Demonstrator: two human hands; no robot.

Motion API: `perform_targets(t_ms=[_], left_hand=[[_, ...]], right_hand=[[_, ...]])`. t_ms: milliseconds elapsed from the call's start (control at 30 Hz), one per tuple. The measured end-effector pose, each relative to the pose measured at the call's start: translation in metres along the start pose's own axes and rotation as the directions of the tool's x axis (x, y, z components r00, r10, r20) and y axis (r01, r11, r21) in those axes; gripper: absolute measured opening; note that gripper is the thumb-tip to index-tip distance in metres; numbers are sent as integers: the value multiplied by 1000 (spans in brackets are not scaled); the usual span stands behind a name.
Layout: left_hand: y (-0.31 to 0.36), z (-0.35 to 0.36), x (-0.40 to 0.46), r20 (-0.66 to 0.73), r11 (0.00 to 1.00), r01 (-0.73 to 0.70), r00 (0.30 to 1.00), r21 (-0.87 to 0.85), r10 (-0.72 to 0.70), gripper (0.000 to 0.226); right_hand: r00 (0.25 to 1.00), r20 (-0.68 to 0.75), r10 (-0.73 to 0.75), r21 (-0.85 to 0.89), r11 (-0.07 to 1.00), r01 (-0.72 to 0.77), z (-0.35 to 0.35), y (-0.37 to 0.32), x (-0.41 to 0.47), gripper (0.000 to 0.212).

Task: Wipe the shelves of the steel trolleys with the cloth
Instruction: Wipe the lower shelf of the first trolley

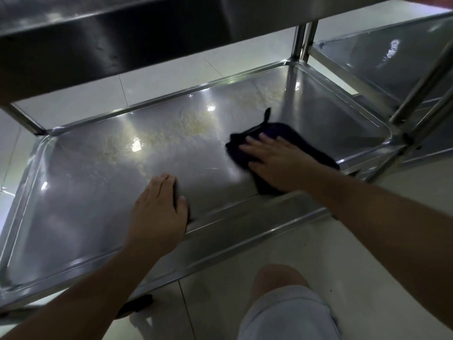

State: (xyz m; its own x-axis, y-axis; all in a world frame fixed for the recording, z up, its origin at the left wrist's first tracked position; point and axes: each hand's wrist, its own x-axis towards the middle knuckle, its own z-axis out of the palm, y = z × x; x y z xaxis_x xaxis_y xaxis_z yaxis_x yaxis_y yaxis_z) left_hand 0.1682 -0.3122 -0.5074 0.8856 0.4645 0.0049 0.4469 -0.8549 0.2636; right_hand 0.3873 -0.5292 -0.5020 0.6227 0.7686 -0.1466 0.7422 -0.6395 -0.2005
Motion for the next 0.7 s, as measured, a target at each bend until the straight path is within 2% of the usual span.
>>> perform_targets(t_ms=[100, 233, 300, 400, 467, 533, 600, 700], left_hand=[[0, 2, 1, -18, 1000, -5, 1000, 1, 5, 54], [-1, 7, 2, -56, 1000, -9, 998, -1, 9, 50], [-1, 8, 2, -54, 1000, -1, 999, -6, 0, 52], [-1, 8, 1, -40, 1000, 8, 999, 0, -8, 56], [1, 7, 1, -38, 1000, 19, 999, -1, -19, 56], [2, 7, 1, -39, 1000, 29, 999, 7, -29, 57], [2, 7, 1, -36, 1000, 27, 999, 16, -27, 57], [0, 8, 3, -34, 1000, 25, 999, 15, -24, 57]], right_hand=[[965, -35, 261, 39, 965, -260, -25, 69, 23, 58], [830, -116, 545, 37, 838, -545, -35, 154, -7, 61], [775, -110, 623, 39, 782, -623, -32, 160, -24, 65], [718, -125, 685, 118, 728, -675, -22, 129, -42, 67], [702, -185, 688, 127, 725, -677, -12, 91, -53, 65], [722, -259, 642, 107, 762, -639, -2, 42, -60, 59], [785, -303, 540, 53, 832, -552, 9, -12, -62, 53], [903, -302, 306, 52, 951, -305, 30, -97, -58, 59]])
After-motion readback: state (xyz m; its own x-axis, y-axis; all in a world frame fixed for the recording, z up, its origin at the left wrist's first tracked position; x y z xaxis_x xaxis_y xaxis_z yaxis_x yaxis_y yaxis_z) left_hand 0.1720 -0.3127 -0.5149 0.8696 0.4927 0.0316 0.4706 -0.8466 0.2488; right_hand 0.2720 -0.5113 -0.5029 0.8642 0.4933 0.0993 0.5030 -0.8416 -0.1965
